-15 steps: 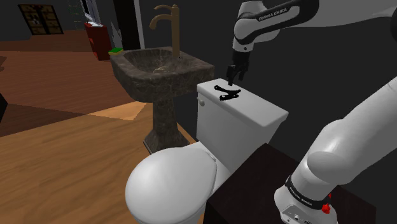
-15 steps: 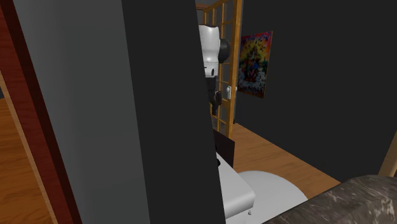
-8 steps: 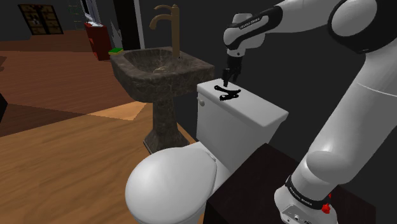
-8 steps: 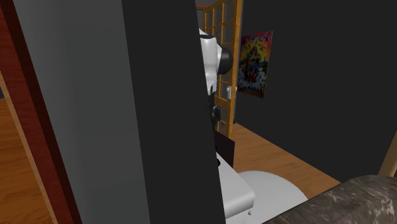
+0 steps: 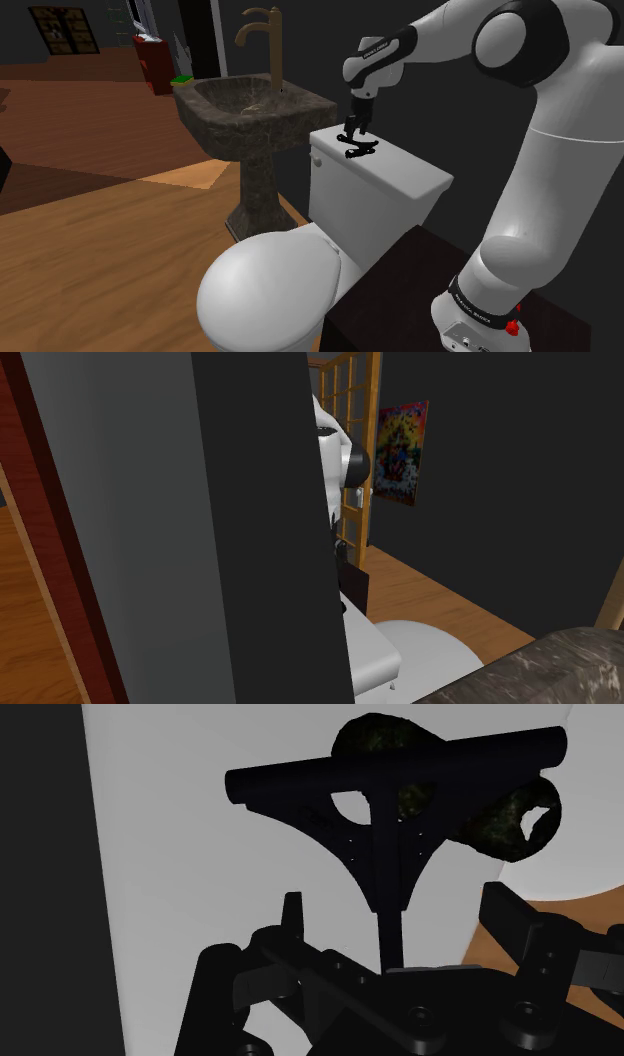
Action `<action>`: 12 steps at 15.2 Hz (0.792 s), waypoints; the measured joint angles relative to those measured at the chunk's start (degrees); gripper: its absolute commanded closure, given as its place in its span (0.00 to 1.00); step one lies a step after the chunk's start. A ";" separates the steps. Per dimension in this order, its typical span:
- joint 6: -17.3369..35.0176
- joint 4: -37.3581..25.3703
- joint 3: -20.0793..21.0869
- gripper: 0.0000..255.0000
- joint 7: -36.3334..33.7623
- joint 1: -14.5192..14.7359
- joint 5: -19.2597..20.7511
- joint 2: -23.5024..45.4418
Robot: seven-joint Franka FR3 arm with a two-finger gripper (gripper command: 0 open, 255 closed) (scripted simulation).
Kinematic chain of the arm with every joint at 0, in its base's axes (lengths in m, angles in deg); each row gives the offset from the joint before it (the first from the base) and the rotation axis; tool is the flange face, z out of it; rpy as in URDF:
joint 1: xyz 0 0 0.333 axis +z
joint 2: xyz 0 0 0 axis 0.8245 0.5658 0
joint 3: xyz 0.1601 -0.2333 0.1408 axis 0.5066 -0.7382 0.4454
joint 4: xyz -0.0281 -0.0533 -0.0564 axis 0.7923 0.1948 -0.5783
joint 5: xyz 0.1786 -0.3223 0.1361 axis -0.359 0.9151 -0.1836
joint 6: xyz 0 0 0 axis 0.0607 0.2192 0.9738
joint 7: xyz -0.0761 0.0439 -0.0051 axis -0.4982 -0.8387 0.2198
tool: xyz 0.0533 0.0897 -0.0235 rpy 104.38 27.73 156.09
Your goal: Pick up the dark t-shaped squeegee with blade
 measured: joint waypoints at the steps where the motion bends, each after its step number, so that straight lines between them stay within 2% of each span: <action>1: 0.77 0.47 0.02 0.00 0.14 -0.05 -0.15 0.31; 3: 2.11 1.12 0.11 0.00 0.25 -0.06 -0.44 1.06; 4: 2.34 1.31 0.13 1.00 0.25 -0.05 -0.46 1.10; 12: 2.58 1.45 0.14 1.00 0.27 -0.04 -0.50 1.11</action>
